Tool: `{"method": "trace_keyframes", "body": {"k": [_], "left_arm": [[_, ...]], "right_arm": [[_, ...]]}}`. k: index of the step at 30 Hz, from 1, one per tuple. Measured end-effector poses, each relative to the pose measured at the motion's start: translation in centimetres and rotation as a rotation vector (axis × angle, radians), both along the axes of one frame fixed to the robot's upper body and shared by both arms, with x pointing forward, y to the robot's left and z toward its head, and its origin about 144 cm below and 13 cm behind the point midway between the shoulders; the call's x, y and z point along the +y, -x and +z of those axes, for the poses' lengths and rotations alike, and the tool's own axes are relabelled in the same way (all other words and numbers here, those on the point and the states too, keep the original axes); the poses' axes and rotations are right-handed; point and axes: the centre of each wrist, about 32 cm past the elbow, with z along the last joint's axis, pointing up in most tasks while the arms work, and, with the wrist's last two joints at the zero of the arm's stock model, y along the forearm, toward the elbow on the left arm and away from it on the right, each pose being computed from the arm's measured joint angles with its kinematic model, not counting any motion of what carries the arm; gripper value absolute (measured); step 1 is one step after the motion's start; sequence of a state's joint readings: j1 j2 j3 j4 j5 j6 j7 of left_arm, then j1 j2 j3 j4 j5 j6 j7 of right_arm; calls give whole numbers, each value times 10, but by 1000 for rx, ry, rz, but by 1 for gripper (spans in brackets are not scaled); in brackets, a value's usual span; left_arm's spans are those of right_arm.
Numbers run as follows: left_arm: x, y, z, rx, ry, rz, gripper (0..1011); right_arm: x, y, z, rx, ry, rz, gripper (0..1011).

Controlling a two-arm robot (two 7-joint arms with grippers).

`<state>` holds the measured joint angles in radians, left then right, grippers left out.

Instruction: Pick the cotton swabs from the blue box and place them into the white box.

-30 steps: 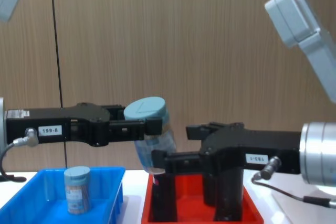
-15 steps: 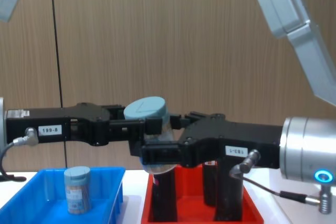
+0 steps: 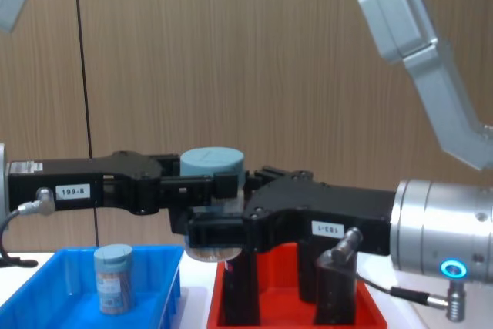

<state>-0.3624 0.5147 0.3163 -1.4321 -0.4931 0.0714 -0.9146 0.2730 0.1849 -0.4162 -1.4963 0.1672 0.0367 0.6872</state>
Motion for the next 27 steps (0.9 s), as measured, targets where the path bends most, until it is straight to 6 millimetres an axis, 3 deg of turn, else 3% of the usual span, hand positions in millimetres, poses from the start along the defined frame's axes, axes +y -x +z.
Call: {"method": "trace_keyframes", "body": {"k": [27], "left_arm": [[0,0,0,1,0,0,670]], "right_arm": [[6,-1,-12,-16,-12,14,1004]]}}
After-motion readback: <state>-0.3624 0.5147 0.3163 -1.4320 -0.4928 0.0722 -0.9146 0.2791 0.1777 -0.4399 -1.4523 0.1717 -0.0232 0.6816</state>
